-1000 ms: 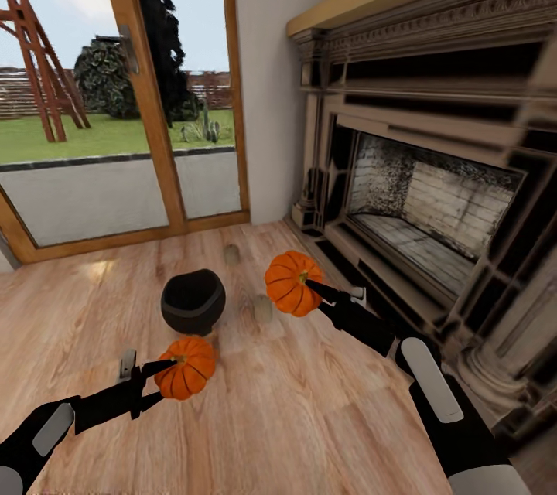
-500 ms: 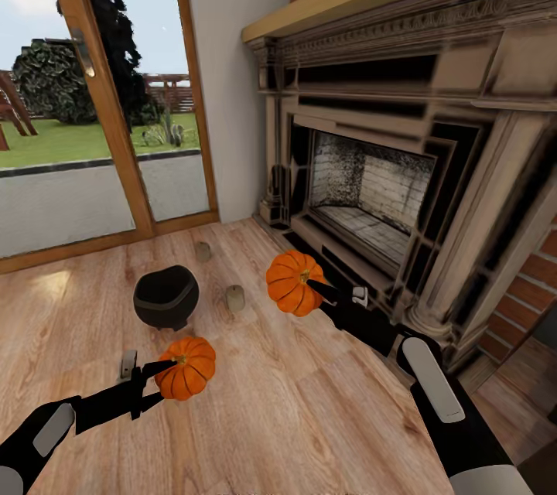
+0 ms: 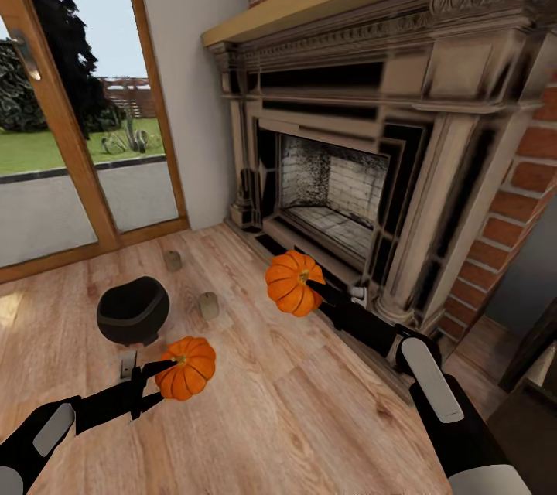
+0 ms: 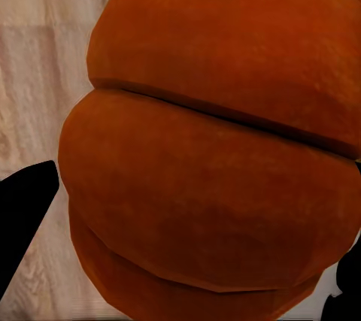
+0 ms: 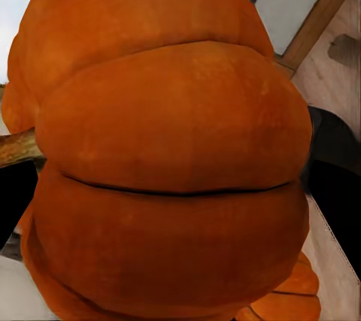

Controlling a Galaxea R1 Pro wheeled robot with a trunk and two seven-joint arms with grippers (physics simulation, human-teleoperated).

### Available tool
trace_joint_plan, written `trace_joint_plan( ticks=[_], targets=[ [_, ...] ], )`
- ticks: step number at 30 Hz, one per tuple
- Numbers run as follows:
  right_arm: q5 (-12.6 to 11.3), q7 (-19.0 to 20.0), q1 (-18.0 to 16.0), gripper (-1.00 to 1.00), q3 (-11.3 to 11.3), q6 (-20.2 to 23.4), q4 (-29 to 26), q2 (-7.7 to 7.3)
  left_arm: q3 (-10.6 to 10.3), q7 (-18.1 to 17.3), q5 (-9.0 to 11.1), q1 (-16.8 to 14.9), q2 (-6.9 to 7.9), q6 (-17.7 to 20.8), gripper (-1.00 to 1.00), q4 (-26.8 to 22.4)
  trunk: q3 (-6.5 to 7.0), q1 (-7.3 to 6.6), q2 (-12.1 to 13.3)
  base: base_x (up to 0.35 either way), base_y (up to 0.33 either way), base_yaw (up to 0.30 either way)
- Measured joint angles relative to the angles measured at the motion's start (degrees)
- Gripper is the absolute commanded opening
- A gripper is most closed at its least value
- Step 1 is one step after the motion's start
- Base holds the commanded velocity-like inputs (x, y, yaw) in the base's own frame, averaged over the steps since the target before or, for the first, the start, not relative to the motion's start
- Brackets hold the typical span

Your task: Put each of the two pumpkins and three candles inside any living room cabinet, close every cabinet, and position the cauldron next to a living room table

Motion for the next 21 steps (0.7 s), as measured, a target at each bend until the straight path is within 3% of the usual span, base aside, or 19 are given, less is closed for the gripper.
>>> trace_joint_plan(
  ticks=[21],
  targets=[
    [0.38,-0.25,0.0,-1.0,0.08,-1.32,1.52,0.07,0.04,0.0,0.01,0.0,-0.18,-0.02,-1.0,0.04,1.12,0.0,0.0,0.0,0.0,-0.258]
  ],
)
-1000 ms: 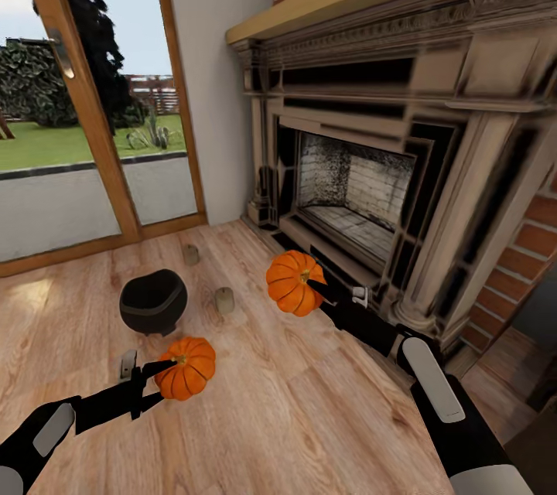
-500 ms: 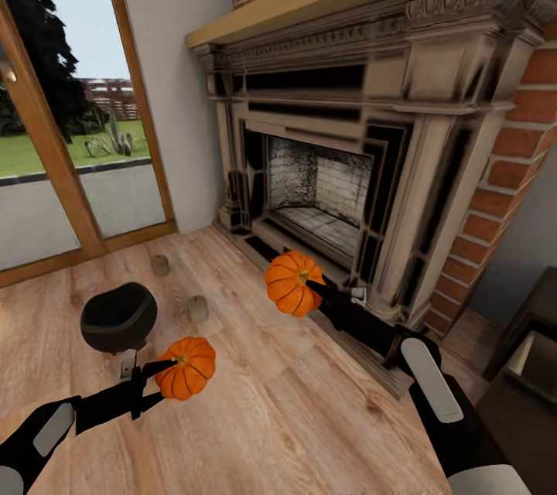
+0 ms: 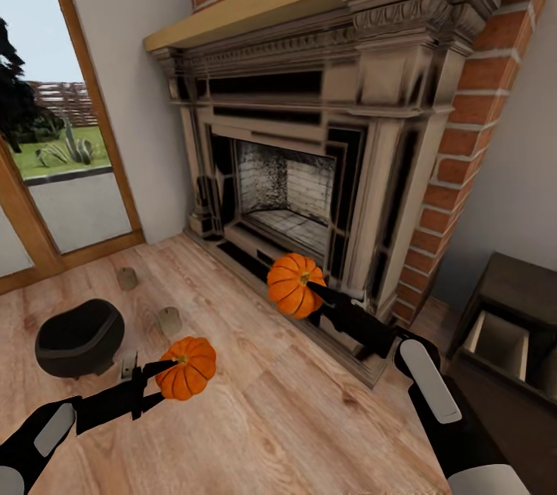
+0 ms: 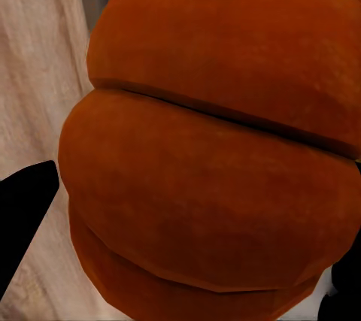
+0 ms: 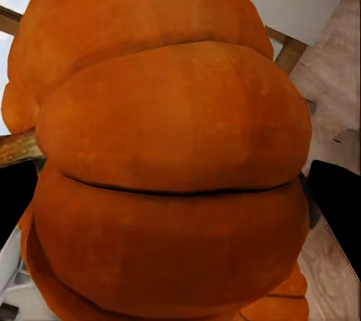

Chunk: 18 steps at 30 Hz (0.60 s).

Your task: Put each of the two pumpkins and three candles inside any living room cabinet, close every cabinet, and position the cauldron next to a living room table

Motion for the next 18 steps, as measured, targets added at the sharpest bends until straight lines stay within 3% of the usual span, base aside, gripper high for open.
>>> trace_joint_plan(
  ticks=[18],
  targets=[
    [-0.45,0.08,0.0,-1.0,-0.07,0.0,0.18,-0.06,0.01,0.0,0.12,0.0,-0.14,0.01,-1.0,-0.07,0.96,0.01,0.0,-0.012,0.0,-0.257]
  ],
)
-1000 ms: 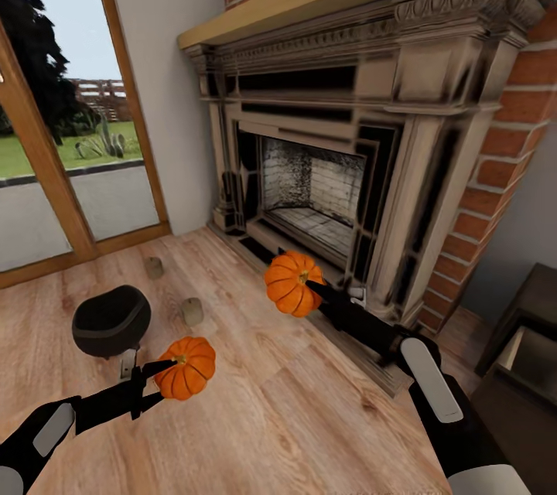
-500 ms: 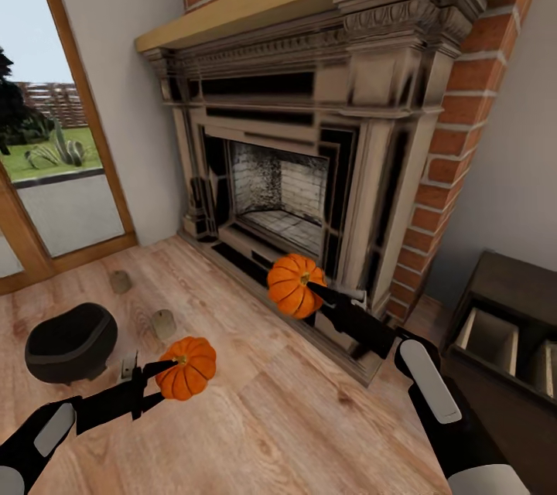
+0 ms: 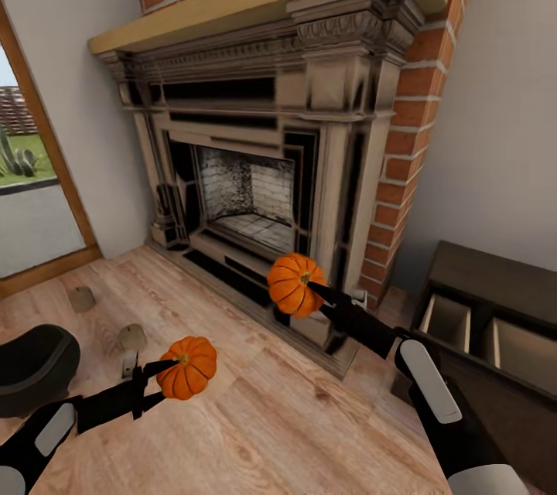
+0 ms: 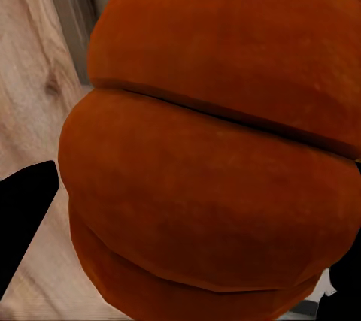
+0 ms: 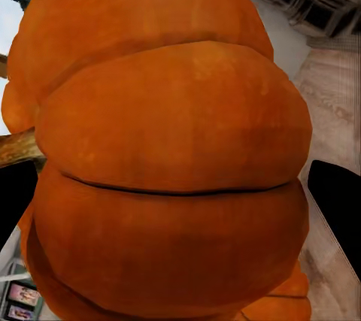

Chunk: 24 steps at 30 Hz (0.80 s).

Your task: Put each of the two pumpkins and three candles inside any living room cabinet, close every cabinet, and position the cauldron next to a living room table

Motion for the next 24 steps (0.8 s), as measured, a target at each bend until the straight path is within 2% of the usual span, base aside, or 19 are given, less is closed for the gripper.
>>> trace_joint_plan(
  ticks=[5,12,24],
  targets=[
    [-0.01,0.05,0.0,-1.0,-0.02,0.0,0.03,-0.01,0.0,0.01,-0.11,0.0,-0.14,-0.03,-1.0,0.0,0.27,0.01,0.0,-0.115,0.0,-0.255],
    [-0.03,0.07,0.0,-1.0,-0.03,0.01,0.01,0.0,-0.02,0.0,-0.16,0.0,-0.05,-0.08,-1.0,0.01,0.64,0.03,0.0,-0.262,-0.077,-0.255],
    [-0.1,0.23,0.0,-1.0,-0.03,0.02,0.06,0.07,-0.08,0.01,-0.16,0.01,-0.02,-0.08,-1.0,0.03,1.28,-0.01,0.0,-0.031,-0.254,-0.255]
  ],
)
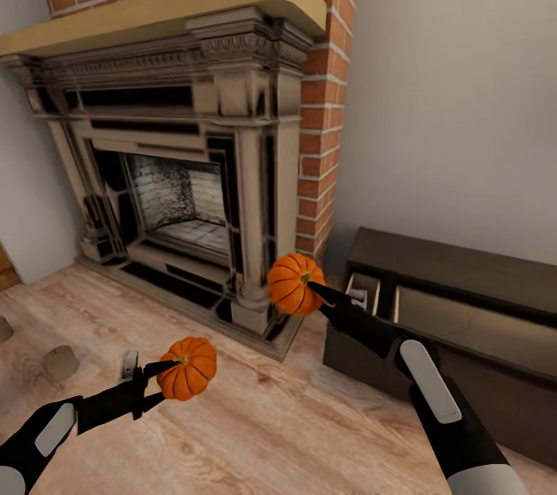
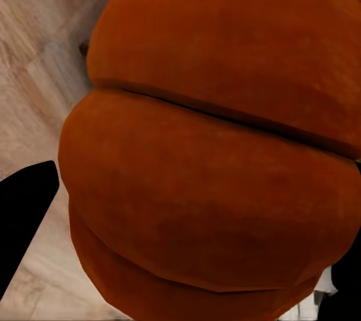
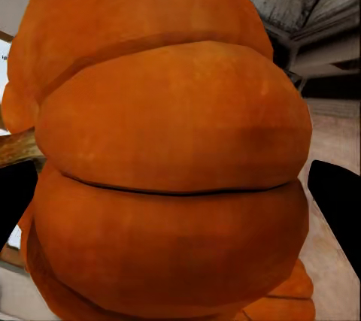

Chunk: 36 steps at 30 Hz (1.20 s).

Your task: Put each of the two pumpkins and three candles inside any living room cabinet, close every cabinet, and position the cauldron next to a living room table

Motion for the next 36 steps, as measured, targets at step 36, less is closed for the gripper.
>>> trace_joint_plan(
  ticks=[36],
  targets=[
    [0.03,0.12,0.0,-1.0,0.0,-0.28,0.08,0.0,0.11,-0.05,0.04,0.0,0.16,0.03,-1.0,-0.01,1.93,0.0,0.0,0.002,-0.266,-0.255]
  ],
)
